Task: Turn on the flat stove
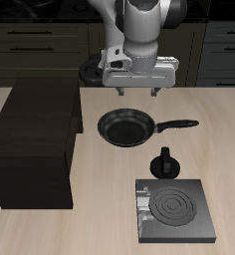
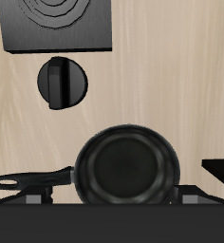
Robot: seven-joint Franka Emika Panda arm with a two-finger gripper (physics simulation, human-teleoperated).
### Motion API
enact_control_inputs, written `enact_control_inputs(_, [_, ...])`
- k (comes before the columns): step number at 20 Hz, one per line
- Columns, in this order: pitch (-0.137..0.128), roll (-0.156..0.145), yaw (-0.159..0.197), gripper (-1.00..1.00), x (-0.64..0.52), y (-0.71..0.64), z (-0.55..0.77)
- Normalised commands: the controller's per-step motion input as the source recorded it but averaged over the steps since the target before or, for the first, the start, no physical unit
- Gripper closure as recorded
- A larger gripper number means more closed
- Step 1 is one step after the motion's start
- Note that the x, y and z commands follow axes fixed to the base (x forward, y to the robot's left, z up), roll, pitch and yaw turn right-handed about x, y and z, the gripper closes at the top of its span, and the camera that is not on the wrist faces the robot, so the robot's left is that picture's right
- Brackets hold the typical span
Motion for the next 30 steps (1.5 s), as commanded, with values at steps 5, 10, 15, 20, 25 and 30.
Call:
enact_control_inputs(5, [0.017, 0.017, 0.0, -1.0, 0.41, 0.3, -0.07])
enact_control_inputs(10, [0.019, 0.001, 0.002, -1.0, 0.28, 0.15, -0.1])
enact_control_inputs(15, [0.016, 0.004, 0.005, -1.0, 0.26, 0.18, -0.12])
enact_control_inputs(20, [0.023, -0.01, 0.022, -1.0, 0.18, 0.14, -0.21])
enact_control_inputs(25, [-0.004, -0.004, 0.028, -1.0, 0.02, 0.14, -0.12])
enact_control_inputs(30, [0.008, -0.007, 0.03, -1.0, 0.05, 0.23, -0.09])
